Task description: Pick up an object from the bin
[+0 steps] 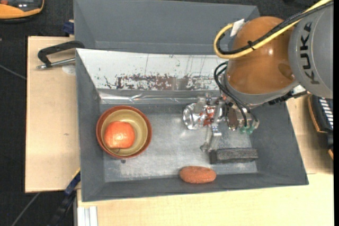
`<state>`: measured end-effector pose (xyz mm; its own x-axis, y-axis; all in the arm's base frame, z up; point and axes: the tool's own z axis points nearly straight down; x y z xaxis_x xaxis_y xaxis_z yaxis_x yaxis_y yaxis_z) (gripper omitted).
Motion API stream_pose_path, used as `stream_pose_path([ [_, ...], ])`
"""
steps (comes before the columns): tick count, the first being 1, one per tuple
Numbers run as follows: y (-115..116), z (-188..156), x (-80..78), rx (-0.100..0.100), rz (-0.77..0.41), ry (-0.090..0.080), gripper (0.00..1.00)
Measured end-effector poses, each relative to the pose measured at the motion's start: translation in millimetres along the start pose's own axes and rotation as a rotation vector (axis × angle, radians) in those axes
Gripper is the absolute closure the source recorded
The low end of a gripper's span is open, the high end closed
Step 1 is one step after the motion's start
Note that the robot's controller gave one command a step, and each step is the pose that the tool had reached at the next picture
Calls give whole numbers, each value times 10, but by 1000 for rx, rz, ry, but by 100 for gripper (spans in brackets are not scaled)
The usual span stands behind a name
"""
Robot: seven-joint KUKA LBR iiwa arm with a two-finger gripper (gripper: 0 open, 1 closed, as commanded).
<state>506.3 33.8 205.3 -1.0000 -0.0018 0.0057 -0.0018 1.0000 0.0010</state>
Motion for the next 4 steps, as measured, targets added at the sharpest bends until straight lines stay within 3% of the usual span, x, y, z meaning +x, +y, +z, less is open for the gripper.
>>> stream_pose_path([
  [1,273,1331,-552,-2,53,3,0],
  [2,1057,1320,-674,-1,-127,2,0],
  [3,1096,1319,-675,-3,-131,0,100],
  [4,1369,735,-630,11,-193,-5,100],
])
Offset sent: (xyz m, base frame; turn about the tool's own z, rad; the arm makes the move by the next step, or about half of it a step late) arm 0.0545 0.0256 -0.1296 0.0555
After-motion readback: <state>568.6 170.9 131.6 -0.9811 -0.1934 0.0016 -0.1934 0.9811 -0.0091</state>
